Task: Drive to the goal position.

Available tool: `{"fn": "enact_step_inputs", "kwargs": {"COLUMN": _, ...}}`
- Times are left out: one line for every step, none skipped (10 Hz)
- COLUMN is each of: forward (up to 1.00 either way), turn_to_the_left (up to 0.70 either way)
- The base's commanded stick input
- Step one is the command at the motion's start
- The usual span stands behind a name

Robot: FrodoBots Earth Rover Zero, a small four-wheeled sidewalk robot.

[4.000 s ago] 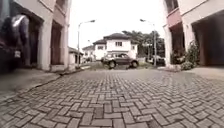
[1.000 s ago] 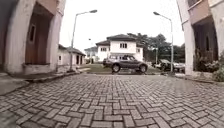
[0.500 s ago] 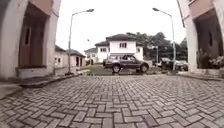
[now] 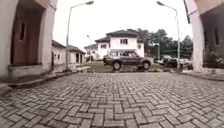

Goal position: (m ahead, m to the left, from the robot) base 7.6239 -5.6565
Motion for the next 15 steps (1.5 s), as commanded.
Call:
{"fn": "enact_step_inputs", "kwargs": {"forward": 0.7, "turn_to_the_left": 0.0}}
{"fn": "enact_step_inputs", "kwargs": {"forward": 0.7, "turn_to_the_left": 0.0}}
{"fn": "enact_step_inputs", "kwargs": {"forward": 0.7, "turn_to_the_left": -0.19}}
{"fn": "enact_step_inputs", "kwargs": {"forward": 0.7, "turn_to_the_left": -0.35}}
{"fn": "enact_step_inputs", "kwargs": {"forward": 0.7, "turn_to_the_left": -0.35}}
{"fn": "enact_step_inputs", "kwargs": {"forward": 0.7, "turn_to_the_left": -0.28}}
{"fn": "enact_step_inputs", "kwargs": {"forward": 0.7, "turn_to_the_left": -0.16}}
{"fn": "enact_step_inputs", "kwargs": {"forward": 0.7, "turn_to_the_left": -0.05}}
{"fn": "enact_step_inputs", "kwargs": {"forward": 0.7, "turn_to_the_left": 0.0}}
{"fn": "enact_step_inputs", "kwargs": {"forward": 0.7, "turn_to_the_left": 0.0}}
{"fn": "enact_step_inputs", "kwargs": {"forward": 0.7, "turn_to_the_left": 0.0}}
{"fn": "enact_step_inputs", "kwargs": {"forward": 0.7, "turn_to_the_left": 0.0}}
{"fn": "enact_step_inputs", "kwargs": {"forward": 0.7, "turn_to_the_left": 0.0}}
{"fn": "enact_step_inputs", "kwargs": {"forward": 0.7, "turn_to_the_left": 0.0}}
{"fn": "enact_step_inputs", "kwargs": {"forward": 0.7, "turn_to_the_left": 0.0}}
